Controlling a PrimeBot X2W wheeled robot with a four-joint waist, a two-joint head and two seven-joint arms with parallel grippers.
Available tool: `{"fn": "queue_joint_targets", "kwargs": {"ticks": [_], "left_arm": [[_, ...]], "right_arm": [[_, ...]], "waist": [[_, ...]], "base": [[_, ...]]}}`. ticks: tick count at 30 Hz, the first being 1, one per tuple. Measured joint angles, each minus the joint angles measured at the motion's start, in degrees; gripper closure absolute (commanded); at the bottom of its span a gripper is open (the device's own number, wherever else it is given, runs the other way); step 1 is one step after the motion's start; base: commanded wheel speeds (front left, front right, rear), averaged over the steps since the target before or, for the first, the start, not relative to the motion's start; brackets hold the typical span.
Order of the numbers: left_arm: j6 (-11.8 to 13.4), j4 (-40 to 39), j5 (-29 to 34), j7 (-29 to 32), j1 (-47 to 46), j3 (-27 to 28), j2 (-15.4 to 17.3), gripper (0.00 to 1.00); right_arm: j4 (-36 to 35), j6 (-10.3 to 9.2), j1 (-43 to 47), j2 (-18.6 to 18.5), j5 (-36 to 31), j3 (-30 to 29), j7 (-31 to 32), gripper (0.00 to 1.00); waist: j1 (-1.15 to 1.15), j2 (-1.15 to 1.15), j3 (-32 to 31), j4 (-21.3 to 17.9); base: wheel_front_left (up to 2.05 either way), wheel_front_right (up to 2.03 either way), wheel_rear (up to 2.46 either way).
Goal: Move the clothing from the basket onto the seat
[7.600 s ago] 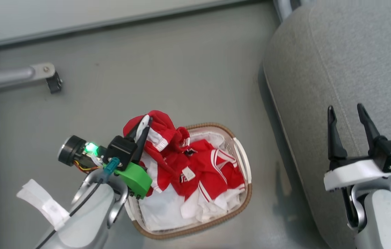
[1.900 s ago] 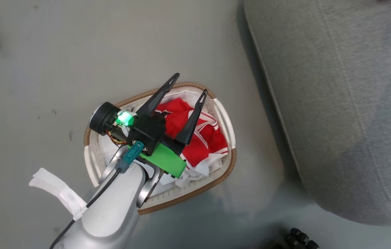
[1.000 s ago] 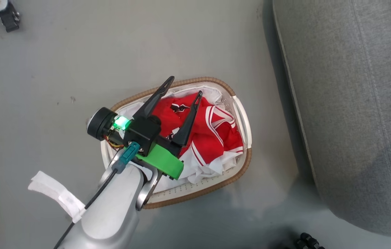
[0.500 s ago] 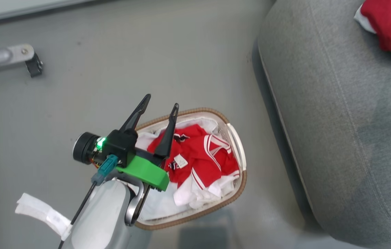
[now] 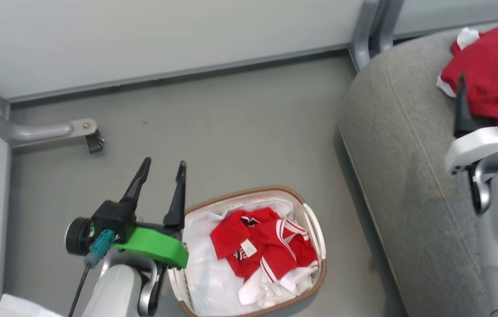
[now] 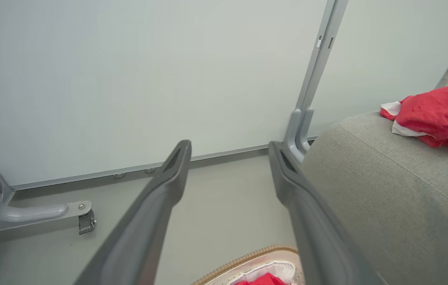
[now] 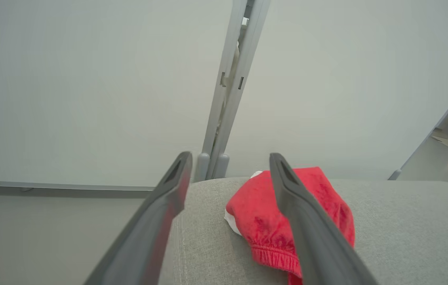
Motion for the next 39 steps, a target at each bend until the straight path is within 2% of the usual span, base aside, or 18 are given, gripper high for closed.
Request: {"fn": "queue_joint_targets", "kwargs": {"ticks": [8, 15, 20, 30, 39], "left_arm": [[1.3, -1.3, 0.0, 0.0, 5.5, 7.1, -0.3, 0.00], [1.4, -2.9, -0.4, 0.0, 10.2, 11.4, -0.5, 0.00], [1.4, -3.3, -0.8, 0.0, 13.4, 12.5, -0.7, 0.00], [2.0, -3.5, -2.9, 0.0, 17.8, 11.8, -0.7, 0.00], [2.4, -3.6, -2.9, 0.0, 18.4, 11.3, -0.7, 0.00]], "right_arm": [[-1.2, 0.00, 4.7, 4.4, 3.7, 7.3, 0.0, 0.00], [-3.7, 0.00, 10.8, 5.1, 10.7, 13.1, 0.0, 0.00], [-5.4, 0.00, 16.3, 5.1, 15.2, 15.3, 0.0, 0.00], [-8.8, 0.00, 24.4, 5.1, 18.0, 17.3, 0.0, 0.00], [-9.4, 0.00, 26.3, 5.1, 19.6, 16.4, 0.0, 0.00]], "waist": [[0.00, 0.00, -4.4, 3.9], [0.00, 0.00, -6.6, 6.1], [0.00, 0.00, -7.9, 6.5], [0.00, 0.00, -10.0, 5.7], [0.00, 0.00, -10.8, 5.1]], "base": [[0.00, 0.00, 0.00], [0.00, 0.00, 0.00], [0.00, 0.00, 0.00], [0.00, 0.00, 0.00], [0.00, 0.00, 0.00]]}}
